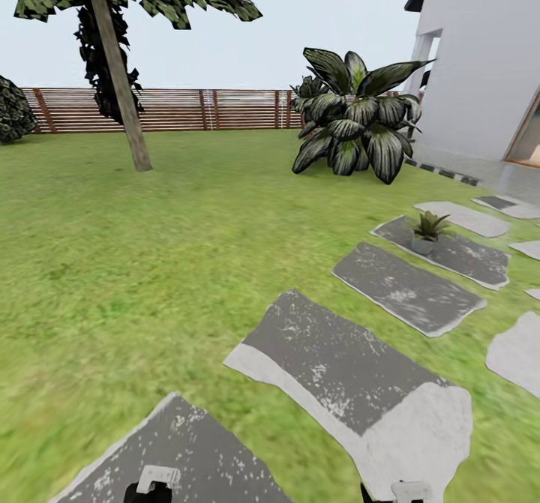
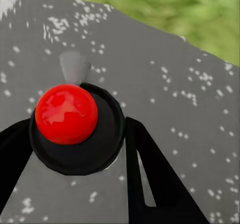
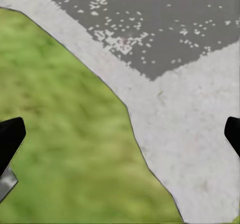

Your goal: Pick up the pesticide atomizer in the garden and spray insectifuge to fully cover both potted plants in the garden.

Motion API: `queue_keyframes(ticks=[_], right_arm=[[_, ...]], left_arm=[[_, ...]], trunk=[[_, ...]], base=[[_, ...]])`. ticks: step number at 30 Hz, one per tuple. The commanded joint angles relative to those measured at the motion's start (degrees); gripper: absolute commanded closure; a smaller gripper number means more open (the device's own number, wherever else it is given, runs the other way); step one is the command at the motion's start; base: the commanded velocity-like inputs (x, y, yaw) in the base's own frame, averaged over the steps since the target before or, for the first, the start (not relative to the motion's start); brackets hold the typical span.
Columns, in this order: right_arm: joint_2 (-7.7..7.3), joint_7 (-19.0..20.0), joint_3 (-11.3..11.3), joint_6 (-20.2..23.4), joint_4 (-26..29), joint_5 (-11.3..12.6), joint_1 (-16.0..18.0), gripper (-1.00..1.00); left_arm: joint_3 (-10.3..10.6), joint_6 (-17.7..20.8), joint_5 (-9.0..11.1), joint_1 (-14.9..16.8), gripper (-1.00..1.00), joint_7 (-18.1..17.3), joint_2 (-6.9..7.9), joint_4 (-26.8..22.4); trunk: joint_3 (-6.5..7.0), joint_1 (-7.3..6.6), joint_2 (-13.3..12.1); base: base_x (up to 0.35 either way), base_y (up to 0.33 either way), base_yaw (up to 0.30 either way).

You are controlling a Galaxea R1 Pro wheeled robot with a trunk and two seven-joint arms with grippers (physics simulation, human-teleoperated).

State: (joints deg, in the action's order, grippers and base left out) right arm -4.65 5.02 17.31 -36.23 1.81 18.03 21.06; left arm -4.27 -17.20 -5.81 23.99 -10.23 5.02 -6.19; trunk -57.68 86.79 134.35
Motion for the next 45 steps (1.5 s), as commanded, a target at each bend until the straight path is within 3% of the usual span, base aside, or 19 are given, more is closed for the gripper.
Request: queue_keyframes(ticks=[1,45], right_arm=[[-0.01,0.52,0.1,-0.16,-0.03,0.6,0.03,-1.0],[0.07,0.38,0.0,-0.24,0.13,1.06,0.03,-1.0]], left_arm=[[-0.48,-0.2,-0.6,0.02,1.0,-0.15,0.0,0.04],[-0.48,-0.2,-0.67,0.01,1.0,-0.15,-0.1,0.04]], trunk=[[-0.05,0.02,0.02],[-0.05,0.02,0.02]], base=[[0.338,0.0,0.0],[0.338,0.0,0.0]])
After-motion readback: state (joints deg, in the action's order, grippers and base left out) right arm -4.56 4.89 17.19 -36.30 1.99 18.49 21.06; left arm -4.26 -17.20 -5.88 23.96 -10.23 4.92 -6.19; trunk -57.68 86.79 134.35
